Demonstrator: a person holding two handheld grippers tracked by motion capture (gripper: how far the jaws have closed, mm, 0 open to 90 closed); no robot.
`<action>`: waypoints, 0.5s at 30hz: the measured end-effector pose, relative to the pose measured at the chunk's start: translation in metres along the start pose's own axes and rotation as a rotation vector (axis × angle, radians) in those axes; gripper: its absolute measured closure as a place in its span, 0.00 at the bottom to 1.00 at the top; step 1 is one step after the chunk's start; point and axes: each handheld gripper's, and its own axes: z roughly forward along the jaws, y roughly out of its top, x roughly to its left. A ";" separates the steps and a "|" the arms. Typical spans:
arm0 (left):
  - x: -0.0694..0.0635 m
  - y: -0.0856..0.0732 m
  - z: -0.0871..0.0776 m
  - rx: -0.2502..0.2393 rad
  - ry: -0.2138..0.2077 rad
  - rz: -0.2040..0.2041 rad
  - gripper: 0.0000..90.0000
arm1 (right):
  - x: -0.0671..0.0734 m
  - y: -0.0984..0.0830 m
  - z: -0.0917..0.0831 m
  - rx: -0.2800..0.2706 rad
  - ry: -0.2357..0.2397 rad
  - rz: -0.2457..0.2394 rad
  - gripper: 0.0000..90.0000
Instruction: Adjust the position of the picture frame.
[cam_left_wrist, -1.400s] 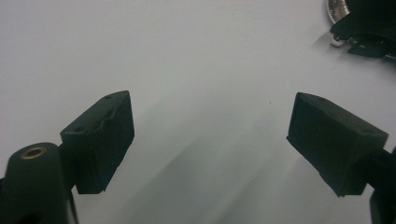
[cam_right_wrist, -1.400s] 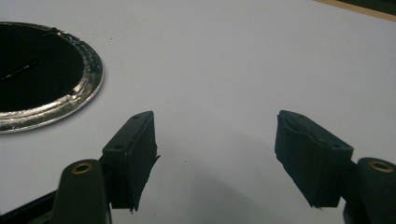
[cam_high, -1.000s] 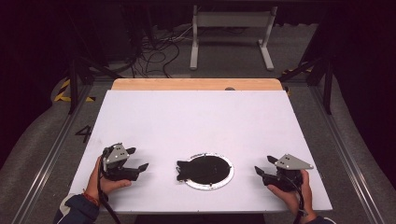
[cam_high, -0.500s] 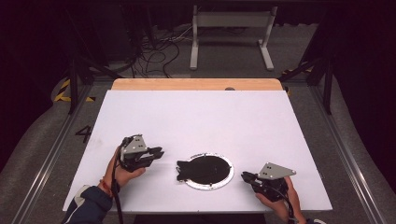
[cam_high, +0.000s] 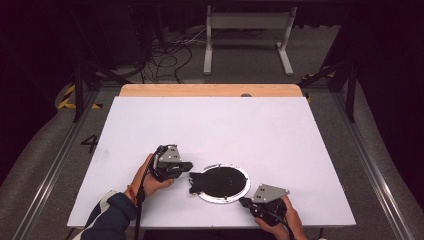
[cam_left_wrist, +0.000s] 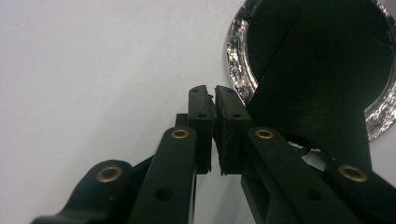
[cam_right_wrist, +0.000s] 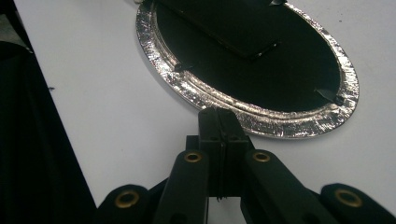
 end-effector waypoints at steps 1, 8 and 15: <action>0.000 -0.001 0.001 0.006 -0.005 0.002 0.95 | 0.000 0.001 0.001 0.001 -0.008 0.009 1.00; 0.002 -0.004 0.004 0.023 -0.012 -0.002 0.96 | 0.005 0.007 0.009 -0.006 -0.066 0.048 1.00; 0.003 -0.008 0.005 0.029 -0.025 -0.024 0.99 | -0.001 0.010 0.014 -0.012 -0.086 0.065 1.00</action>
